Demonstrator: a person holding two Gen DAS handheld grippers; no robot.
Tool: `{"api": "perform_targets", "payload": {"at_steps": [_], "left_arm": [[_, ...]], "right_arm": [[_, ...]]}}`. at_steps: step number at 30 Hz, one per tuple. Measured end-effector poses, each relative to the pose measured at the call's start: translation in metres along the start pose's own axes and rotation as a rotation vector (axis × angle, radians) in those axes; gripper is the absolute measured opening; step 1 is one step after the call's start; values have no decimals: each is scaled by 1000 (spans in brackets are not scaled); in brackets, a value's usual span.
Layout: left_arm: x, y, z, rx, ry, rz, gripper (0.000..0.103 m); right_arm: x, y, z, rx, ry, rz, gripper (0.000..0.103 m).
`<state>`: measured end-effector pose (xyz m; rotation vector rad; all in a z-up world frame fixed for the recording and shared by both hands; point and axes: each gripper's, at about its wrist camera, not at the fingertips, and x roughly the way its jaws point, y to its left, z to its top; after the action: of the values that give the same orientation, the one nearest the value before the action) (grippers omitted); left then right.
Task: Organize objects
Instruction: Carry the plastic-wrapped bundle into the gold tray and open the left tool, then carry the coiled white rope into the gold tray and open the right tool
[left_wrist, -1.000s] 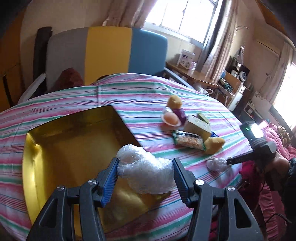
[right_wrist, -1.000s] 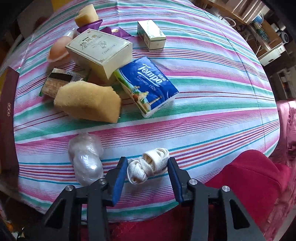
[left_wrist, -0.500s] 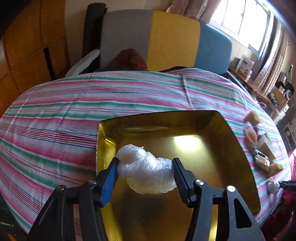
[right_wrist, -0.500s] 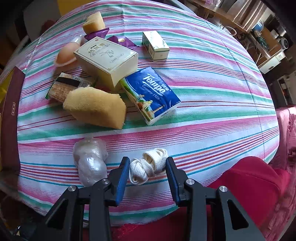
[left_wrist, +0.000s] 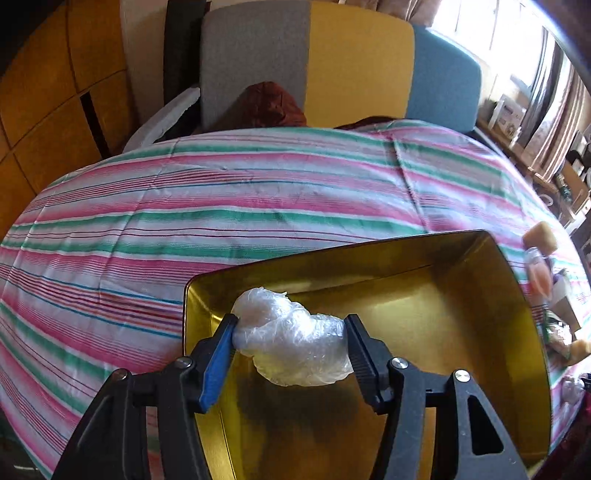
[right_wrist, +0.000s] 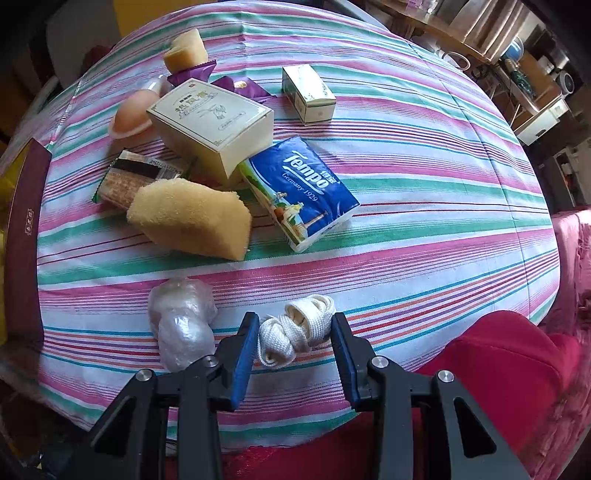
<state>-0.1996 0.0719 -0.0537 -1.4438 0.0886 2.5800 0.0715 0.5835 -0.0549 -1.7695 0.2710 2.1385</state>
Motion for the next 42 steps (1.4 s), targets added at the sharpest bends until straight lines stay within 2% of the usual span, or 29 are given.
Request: {"api": "perform_targets", "payload": {"at_steps": [6, 9, 13, 21, 25, 34, 42], "left_arm": [[8, -2, 5, 18, -2, 34, 64], [9, -3, 5, 35, 2, 70, 73], [5, 6, 3, -9, 10, 61, 76], [-59, -4, -18, 7, -152, 42, 77], [-96, -9, -39, -9, -219, 34, 77], [-145, -26, -88, -20, -268, 6, 77], [-157, -32, -108, -33, -264, -14, 77]], "right_arm": [[-5, 1, 2, 8, 1, 4, 40], [-6, -2, 7, 10, 2, 6, 40], [-8, -6, 6, 15, -1, 7, 40], [-11, -4, -1, 10, -13, -4, 40], [-20, 3, -4, 8, -29, -17, 40], [-26, 11, -15, 29, -96, -22, 40], [-29, 1, -17, 68, -174, 12, 40]]}}
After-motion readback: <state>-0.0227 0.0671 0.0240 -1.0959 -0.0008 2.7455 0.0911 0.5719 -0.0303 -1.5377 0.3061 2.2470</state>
